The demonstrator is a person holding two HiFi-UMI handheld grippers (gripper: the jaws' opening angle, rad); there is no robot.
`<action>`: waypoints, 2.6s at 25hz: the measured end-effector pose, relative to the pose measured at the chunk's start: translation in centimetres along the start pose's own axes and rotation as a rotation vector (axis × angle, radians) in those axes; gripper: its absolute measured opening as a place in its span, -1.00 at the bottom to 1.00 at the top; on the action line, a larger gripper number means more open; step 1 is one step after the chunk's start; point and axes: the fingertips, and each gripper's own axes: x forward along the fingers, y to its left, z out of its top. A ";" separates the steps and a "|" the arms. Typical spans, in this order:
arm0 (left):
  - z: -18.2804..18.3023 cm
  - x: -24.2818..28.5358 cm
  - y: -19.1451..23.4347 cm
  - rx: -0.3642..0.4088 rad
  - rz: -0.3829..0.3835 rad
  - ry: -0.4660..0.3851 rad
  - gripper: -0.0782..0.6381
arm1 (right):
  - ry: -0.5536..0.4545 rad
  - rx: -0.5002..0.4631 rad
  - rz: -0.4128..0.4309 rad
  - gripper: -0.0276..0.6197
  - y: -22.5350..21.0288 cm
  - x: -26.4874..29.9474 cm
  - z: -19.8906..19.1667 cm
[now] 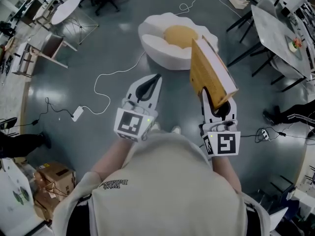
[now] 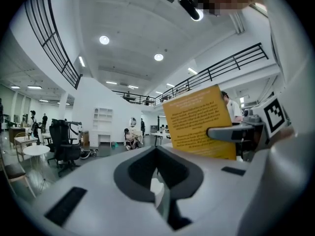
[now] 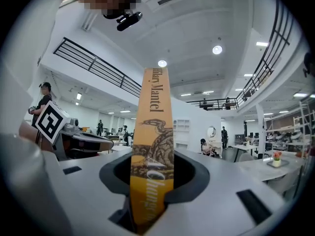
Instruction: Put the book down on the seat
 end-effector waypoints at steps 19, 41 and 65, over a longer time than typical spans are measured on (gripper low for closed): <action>-0.9 2.2 -5.6 0.060 0.019 0.032 -0.75 | -0.023 0.038 0.009 -0.46 -5.6 -4.1 -1.2; -2.7 4.2 -8.3 0.056 0.050 0.039 -0.75 | -0.016 0.089 0.032 -0.46 -8.8 -5.5 -4.2; -4.7 16.7 7.8 0.030 0.068 0.089 -0.75 | 0.058 0.126 0.032 -0.46 -11.2 14.1 -7.6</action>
